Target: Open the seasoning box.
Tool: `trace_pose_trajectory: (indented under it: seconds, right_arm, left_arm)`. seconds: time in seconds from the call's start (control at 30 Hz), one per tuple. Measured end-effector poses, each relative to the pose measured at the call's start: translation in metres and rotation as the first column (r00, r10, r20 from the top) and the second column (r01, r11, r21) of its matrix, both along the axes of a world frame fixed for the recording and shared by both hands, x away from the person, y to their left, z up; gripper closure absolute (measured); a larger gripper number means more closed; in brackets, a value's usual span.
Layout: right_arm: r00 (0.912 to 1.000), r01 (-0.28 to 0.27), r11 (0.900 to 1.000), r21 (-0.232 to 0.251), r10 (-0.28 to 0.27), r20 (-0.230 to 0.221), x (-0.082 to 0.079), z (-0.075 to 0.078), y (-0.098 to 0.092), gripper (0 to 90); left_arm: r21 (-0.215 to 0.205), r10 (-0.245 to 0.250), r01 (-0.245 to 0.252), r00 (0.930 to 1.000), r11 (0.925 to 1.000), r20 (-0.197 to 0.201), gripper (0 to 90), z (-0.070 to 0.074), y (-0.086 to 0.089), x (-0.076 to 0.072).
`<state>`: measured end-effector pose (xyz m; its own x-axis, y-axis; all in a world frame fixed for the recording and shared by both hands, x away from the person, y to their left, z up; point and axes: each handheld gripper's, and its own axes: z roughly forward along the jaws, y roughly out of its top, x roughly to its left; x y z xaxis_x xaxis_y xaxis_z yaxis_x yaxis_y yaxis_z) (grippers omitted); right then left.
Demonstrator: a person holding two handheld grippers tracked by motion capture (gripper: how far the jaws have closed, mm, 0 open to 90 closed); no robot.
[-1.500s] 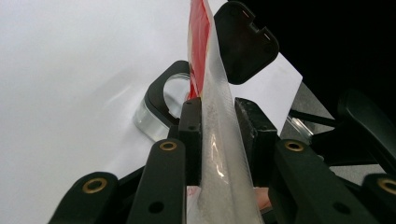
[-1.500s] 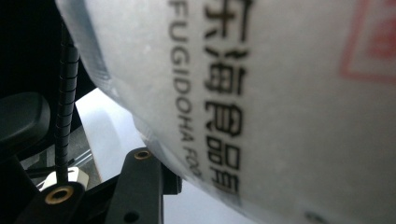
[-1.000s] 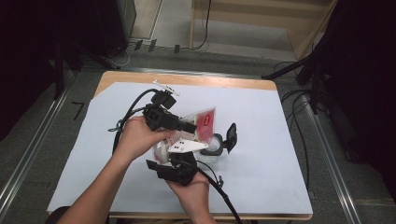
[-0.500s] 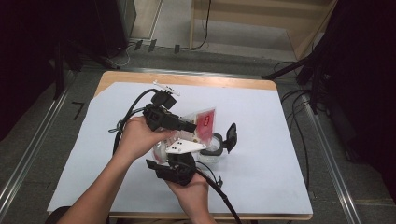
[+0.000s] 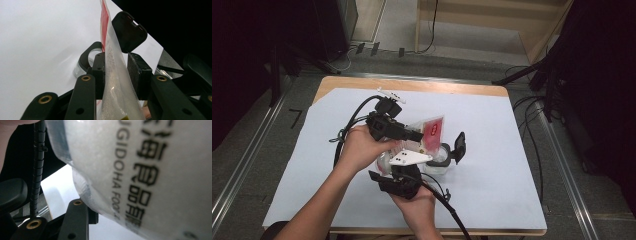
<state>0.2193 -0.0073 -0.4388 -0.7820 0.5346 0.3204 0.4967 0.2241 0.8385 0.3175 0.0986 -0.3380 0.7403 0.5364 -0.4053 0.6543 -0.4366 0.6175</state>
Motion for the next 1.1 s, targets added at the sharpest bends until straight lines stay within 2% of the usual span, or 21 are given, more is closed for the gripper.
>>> trace_pose_trajectory:
  seconds: [0.17, 0.97, 1.1]
  right_arm:
    - [1.0000, 0.002, 1.000, 0.000, -0.002, 0.002, 0.0005, -0.0006, 0.0011, 63.1]
    - [1.0000, -0.004, 1.000, 0.003, 0.004, -0.004, -0.0006, -0.0012, 0.0003, 63.1]
    - [1.0000, -0.005, 1.000, 0.006, 0.005, -0.006, -0.0005, -0.0013, 0.0001, 63.1]
  left_arm:
    - [-0.009, 0.003, -0.003, 1.0000, 1.0000, -0.003, 69.4, -0.0008, 0.0005, 0.0005]
    - [0.010, 0.000, 0.000, 1.0000, 0.9999, 0.000, 68.0, -0.0009, 0.0011, -0.0003]
    - [0.004, 0.000, 0.000, 1.0000, 1.0000, 0.002, 68.0, -0.0012, 0.0008, -0.0005]
